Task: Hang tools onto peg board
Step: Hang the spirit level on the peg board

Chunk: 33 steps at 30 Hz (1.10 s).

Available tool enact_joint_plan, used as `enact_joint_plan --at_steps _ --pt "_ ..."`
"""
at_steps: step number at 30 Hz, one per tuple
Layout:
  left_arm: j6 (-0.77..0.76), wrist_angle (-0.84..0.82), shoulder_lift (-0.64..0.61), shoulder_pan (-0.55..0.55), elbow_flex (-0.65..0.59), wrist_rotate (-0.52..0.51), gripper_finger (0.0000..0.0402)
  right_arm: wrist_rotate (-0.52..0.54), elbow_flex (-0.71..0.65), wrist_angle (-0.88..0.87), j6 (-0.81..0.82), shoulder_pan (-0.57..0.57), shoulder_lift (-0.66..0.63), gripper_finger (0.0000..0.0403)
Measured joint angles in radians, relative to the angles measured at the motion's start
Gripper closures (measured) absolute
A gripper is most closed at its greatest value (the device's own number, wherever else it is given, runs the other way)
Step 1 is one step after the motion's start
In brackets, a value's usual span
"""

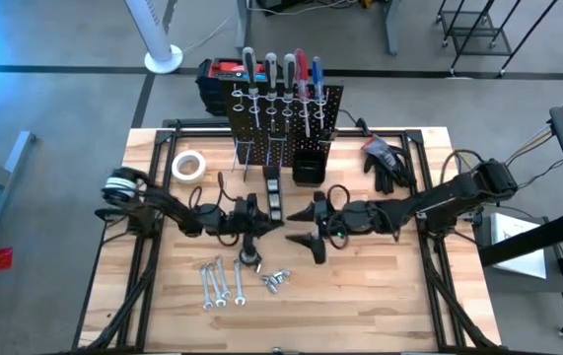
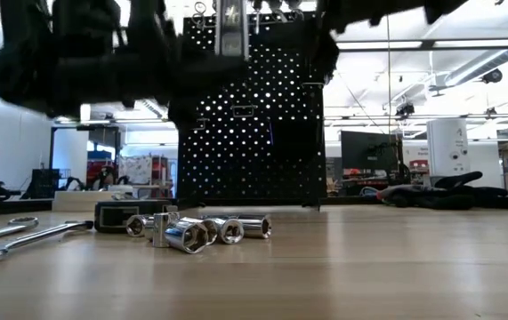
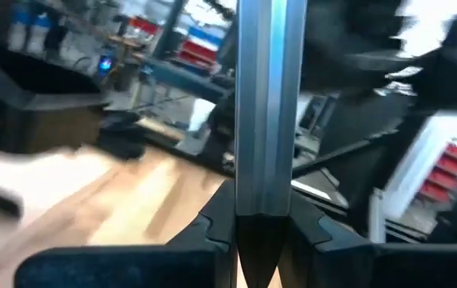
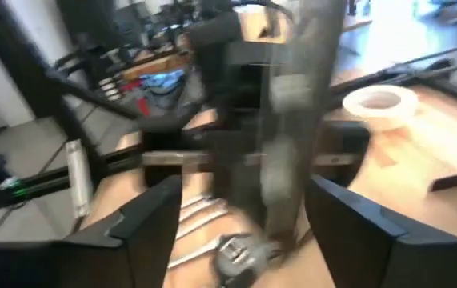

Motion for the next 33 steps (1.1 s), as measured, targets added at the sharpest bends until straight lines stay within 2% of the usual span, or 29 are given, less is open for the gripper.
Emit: enact_joint_plan --at_steps 2,5,8,15,19,25,33 --pt "-0.046 0.056 0.076 0.001 -0.001 0.005 0.0368 0.01 0.0 -0.017 -0.002 0.012 -0.027 0.0132" --pt "-0.095 0.053 0.159 0.001 0.022 0.039 0.0368 0.055 -0.002 -0.043 -0.018 0.022 -0.054 0.0131" --pt "-0.12 0.052 0.207 0.004 0.047 0.038 0.0368 0.053 -0.003 -0.058 -0.027 0.033 -0.081 0.0138" --pt "-0.157 0.055 0.211 0.026 0.028 0.053 0.0368 0.13 -0.018 -0.133 -0.02 0.039 -0.108 0.0156" --pt "-0.174 0.056 0.205 0.054 -0.007 0.055 0.0368 0.134 -0.028 -0.129 -0.012 0.04 -0.108 0.0166" --pt "-0.173 0.056 0.207 0.106 -0.022 0.172 0.0368 0.137 -0.048 -0.125 -0.002 0.04 -0.106 0.0177" --pt "-0.137 0.056 0.206 0.139 -0.052 0.22 0.0368 0.139 -0.059 -0.125 0.0 0.04 -0.105 0.0185"
